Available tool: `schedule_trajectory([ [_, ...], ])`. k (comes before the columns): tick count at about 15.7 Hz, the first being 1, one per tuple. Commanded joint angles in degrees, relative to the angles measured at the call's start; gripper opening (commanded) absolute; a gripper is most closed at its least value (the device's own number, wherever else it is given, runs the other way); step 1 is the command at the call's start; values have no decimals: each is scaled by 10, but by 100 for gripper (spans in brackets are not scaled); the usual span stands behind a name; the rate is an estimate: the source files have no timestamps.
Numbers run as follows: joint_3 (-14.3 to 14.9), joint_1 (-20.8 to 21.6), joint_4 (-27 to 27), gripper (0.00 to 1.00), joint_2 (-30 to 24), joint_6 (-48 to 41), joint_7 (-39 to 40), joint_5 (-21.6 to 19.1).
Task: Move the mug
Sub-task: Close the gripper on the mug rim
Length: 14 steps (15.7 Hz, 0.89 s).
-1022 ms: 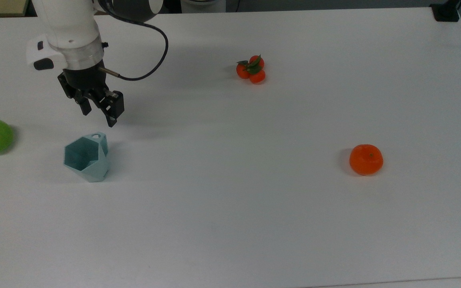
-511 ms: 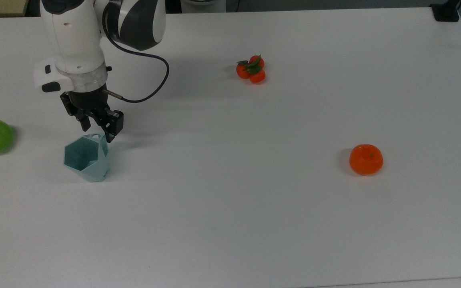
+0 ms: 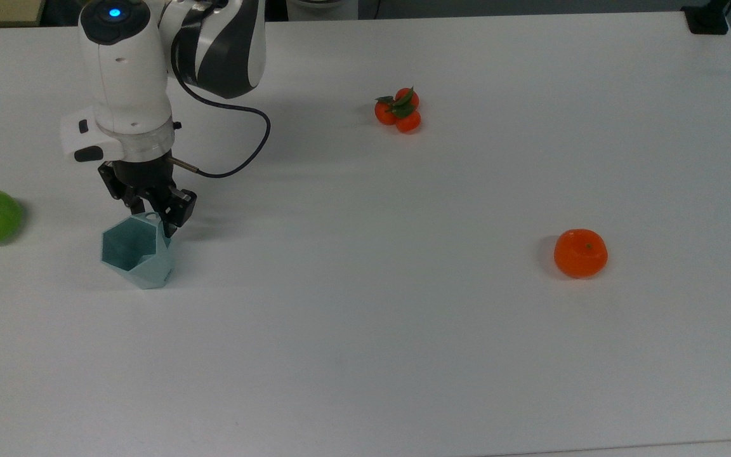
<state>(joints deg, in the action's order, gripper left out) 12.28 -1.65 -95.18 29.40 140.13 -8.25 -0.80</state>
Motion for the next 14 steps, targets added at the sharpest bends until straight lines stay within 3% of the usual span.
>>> schedule_trajectory([
  [1, 3, 3, 1, 40, 8, 21, -11, 19],
  [4, 1, 5, 1, 27, 16, 24, -11, 30],
  [6, 1, 5, 0, 3, 17, 38, -11, 32],
  [14, 0, 3, 0, 0, 14, 39, -12, 27],
])
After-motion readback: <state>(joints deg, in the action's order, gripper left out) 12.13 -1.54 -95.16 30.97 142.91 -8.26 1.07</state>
